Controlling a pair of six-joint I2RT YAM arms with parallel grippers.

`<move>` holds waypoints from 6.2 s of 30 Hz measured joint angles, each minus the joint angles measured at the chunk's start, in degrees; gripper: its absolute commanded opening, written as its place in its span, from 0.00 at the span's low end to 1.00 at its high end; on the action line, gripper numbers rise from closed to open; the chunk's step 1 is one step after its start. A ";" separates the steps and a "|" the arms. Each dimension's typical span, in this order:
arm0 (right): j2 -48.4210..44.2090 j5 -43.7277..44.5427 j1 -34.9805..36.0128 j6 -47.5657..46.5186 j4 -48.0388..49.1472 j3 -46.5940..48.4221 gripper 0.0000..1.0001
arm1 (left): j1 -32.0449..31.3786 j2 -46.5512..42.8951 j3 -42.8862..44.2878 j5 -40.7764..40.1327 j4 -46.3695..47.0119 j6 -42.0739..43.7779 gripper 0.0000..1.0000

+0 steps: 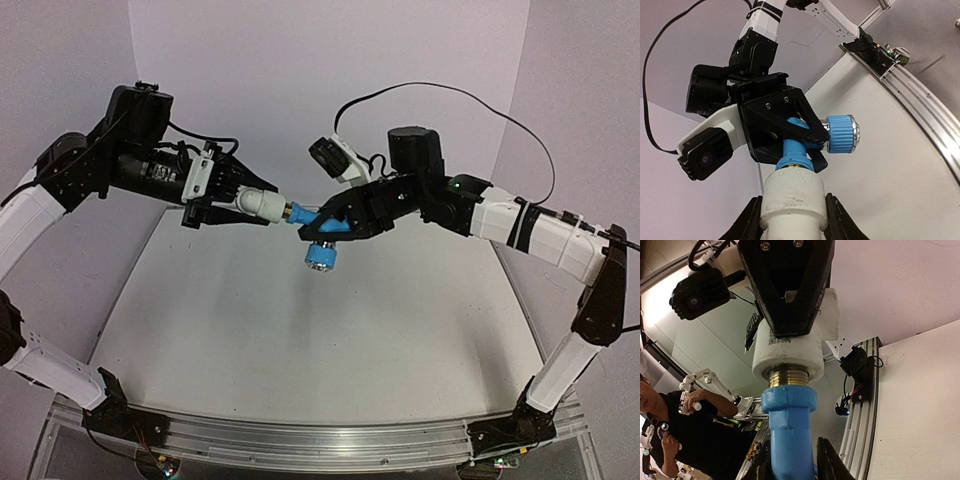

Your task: Install the water faucets

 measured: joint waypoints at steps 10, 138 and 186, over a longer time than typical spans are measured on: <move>0.32 -2.93 0.05 4.47 0.42 2.54 0.00 | -0.11 -1.42 -1.51 1.80 4.00 15.43 0.00; -8.09 11.93 -8.63 -14.98 14.37 -12.26 0.00 | 12.54 7.08 -6.02 20.99 26.08 -105.56 0.81; -1.08 -11.55 -8.31 12.94 30.82 -7.18 0.00 | -1.34 9.40 9.35 5.29 7.03 -19.66 0.00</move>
